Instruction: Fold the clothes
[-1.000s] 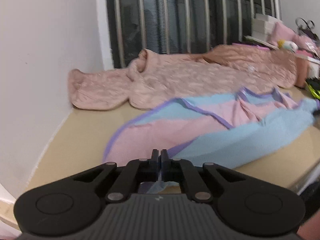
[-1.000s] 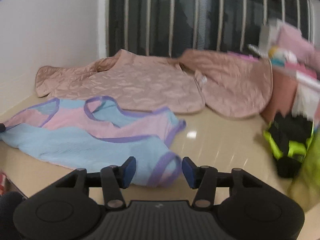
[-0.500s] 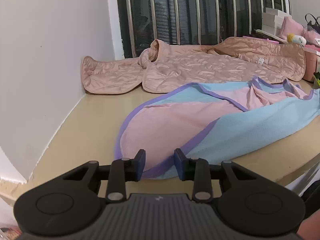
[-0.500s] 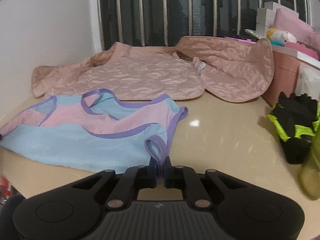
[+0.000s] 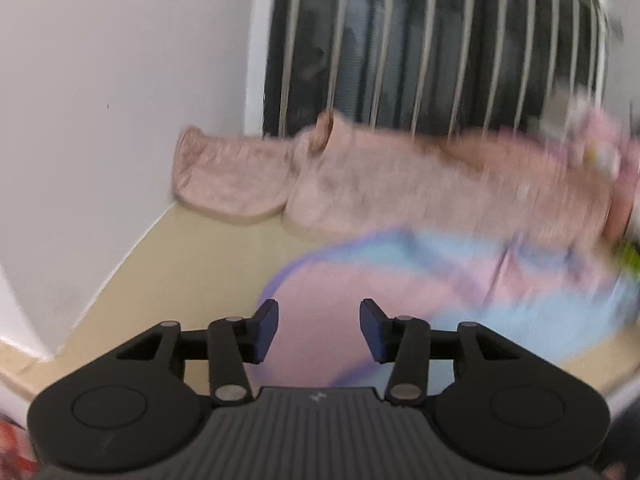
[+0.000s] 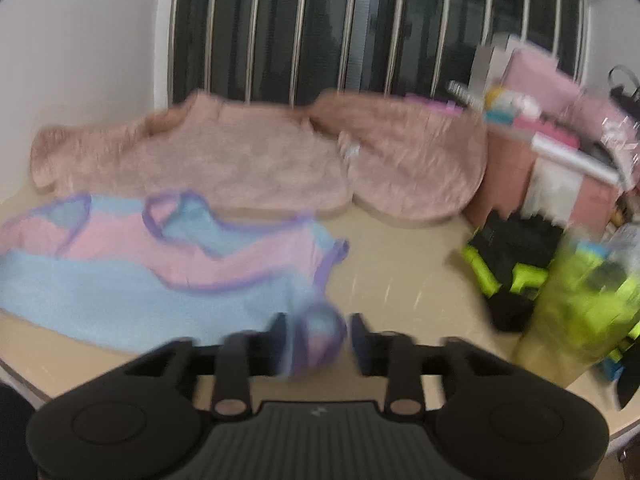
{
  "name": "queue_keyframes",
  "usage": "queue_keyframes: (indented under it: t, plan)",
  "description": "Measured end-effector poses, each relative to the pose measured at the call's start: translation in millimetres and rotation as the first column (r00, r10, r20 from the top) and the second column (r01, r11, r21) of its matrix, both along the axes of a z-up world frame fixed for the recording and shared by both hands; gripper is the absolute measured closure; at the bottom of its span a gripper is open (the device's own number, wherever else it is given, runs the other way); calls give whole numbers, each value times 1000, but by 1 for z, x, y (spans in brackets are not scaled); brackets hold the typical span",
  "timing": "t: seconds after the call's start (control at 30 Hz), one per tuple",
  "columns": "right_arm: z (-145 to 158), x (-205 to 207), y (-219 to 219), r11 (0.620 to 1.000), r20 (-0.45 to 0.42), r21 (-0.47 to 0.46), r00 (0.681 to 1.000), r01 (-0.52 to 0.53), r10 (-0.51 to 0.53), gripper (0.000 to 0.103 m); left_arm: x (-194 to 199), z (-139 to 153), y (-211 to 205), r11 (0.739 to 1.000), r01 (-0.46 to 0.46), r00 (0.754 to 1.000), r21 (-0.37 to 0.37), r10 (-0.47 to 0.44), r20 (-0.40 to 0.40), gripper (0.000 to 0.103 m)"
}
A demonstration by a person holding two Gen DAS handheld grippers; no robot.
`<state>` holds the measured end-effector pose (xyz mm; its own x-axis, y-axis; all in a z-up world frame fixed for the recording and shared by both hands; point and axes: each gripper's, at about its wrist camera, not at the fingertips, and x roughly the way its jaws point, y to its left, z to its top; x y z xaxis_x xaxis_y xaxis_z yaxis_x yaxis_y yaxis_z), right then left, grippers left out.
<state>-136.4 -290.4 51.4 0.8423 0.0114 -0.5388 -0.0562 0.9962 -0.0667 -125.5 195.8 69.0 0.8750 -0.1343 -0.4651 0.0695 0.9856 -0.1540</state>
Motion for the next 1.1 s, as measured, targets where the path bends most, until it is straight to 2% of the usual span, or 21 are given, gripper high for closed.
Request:
queue_keyframes:
  t: [0.07,0.1,0.13,0.2,0.33,0.37,0.47,0.5,0.53,0.6,0.7,0.8,0.93,1.07,1.1]
  plan:
    - [13,-1,3,1000,32,19,999,-7,7,59,24,11,-8,995,-13,1000,-102,13,-7,46]
    - [17,1,5,999,46,33,999,-13,11,59,39,14,-15,990,-20,1000,-137,18,-16,33]
    - [20,3,9,999,52,48,998,-27,24,59,56,9,-27,990,-31,999,-139,26,-38,28]
    - [21,9,20,996,53,68,997,-62,58,59,93,-7,-53,991,-33,995,-130,20,-101,30]
    - [10,9,44,990,28,57,991,-129,128,59,158,-28,-95,978,-58,976,-202,13,-216,36]
    - [8,7,47,988,21,57,990,-142,141,59,168,-34,-96,970,-100,968,-221,44,-245,37]
    - [3,0,54,984,4,51,985,-173,173,59,193,-50,-97,938,-200,942,-285,103,-321,48]
    - [2,-1,54,983,3,51,984,-176,176,58,199,-55,-96,925,-219,935,-311,108,-337,60]
    - [2,0,52,983,1,53,984,-175,176,58,201,-59,-94,916,-230,931,-329,109,-348,79]
    - [3,4,48,983,-3,63,985,-171,171,58,198,-64,-91,901,-243,928,-359,109,-355,101]
    - [5,26,46,975,2,135,984,-175,176,58,193,-69,-85,882,-243,934,-404,100,-343,102]
    - [8,67,53,941,1,263,976,-211,219,58,185,-64,-79,865,-235,945,-443,98,-311,102]
    - [1,139,64,877,-76,451,972,-166,223,58,172,-60,-73,847,-222,953,-483,82,-293,102]
    - [-9,192,86,842,-173,530,960,-98,221,59,155,-57,-65,813,-202,961,-546,58,-269,102]
    - [-13,200,92,846,-201,527,956,-80,215,59,150,-56,-63,805,-196,964,-560,53,-261,102]
